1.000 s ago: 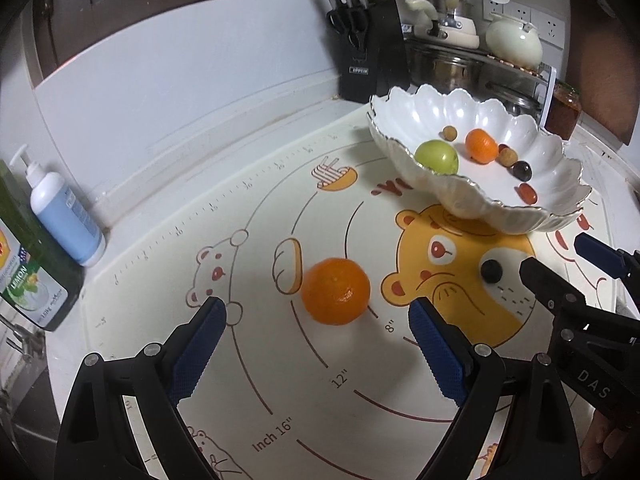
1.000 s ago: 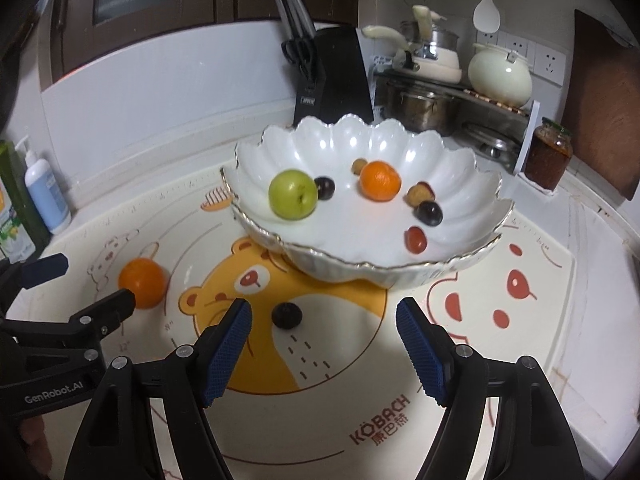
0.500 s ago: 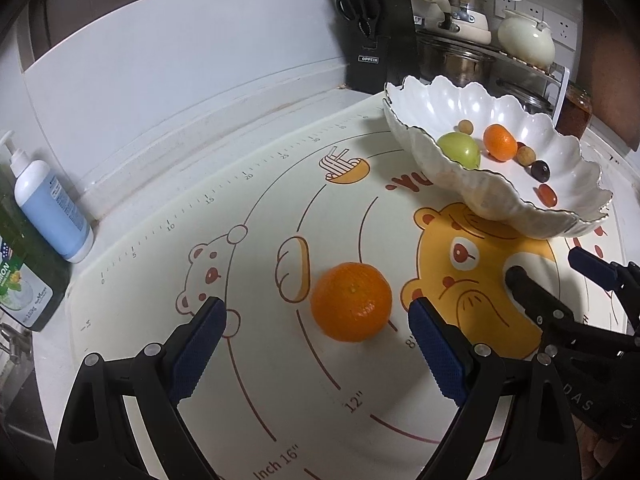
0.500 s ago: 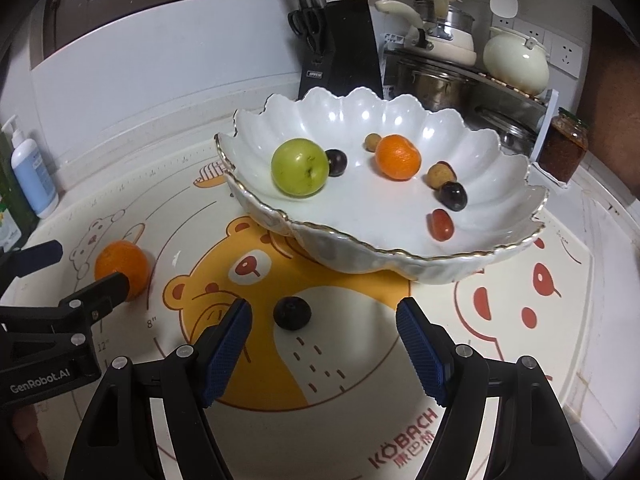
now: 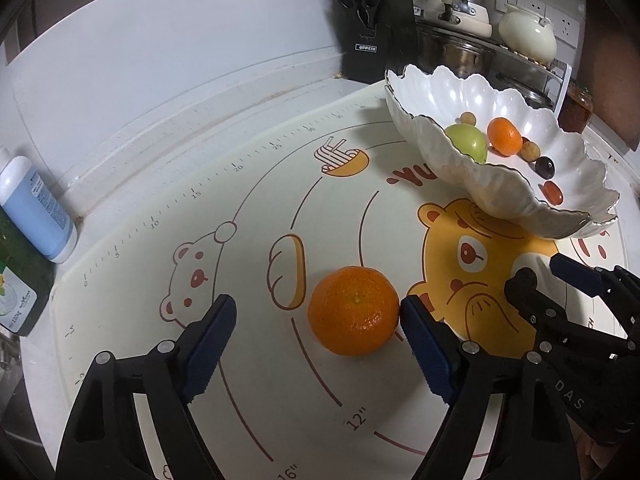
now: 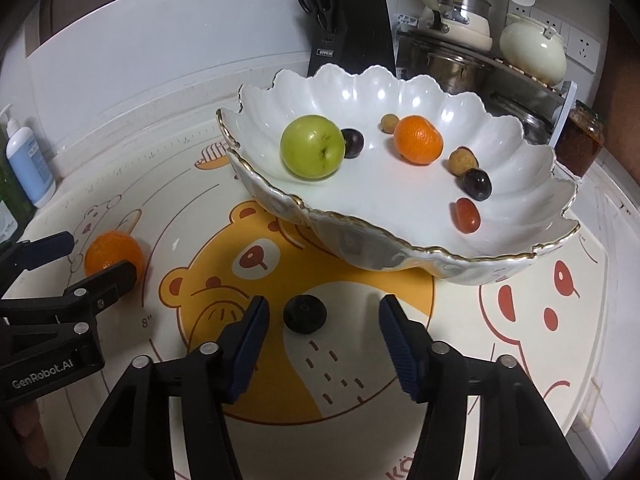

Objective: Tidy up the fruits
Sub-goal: 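Grasp the orange with the left tool while the right tool grasps a dark plum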

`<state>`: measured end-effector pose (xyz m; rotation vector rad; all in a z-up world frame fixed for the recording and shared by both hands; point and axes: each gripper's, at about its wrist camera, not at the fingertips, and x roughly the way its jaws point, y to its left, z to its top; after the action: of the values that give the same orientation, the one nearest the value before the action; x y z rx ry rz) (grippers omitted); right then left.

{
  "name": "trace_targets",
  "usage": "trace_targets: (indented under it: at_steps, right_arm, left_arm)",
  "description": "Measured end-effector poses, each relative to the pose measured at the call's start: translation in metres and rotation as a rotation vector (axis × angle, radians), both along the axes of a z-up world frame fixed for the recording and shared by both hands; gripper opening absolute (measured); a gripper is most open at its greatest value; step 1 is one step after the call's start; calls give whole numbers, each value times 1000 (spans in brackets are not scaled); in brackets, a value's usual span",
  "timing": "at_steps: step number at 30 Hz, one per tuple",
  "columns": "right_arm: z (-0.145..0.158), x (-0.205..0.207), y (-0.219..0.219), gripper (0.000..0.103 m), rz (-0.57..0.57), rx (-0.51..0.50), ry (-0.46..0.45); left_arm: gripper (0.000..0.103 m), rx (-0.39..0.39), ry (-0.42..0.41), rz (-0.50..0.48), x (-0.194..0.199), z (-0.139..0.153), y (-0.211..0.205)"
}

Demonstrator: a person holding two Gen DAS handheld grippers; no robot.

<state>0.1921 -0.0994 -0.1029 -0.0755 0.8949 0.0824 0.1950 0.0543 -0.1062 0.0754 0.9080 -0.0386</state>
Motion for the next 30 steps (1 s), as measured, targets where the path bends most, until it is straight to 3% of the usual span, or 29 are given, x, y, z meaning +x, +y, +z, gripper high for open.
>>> trace_targets:
  at_steps: [5, 10, 15, 30]
  right_arm:
    - [-1, 1, 1, 44, 18, 14, 7]
    - [0, -1, 7, 24, 62, 26, 7]
    - [0, -1, 6, 23, 64, 44, 8]
    - [10, -9, 2, 23, 58, 72, -16]
  left_arm:
    - [76, -4, 19, -13, 1, -5, -2]
    - [60, -30, 39, -36, 1, -9, -4]
    - [45, -41, 43, -61, -1, -8, -10]
    - [44, -29, 16, -51, -12, 8, -15]
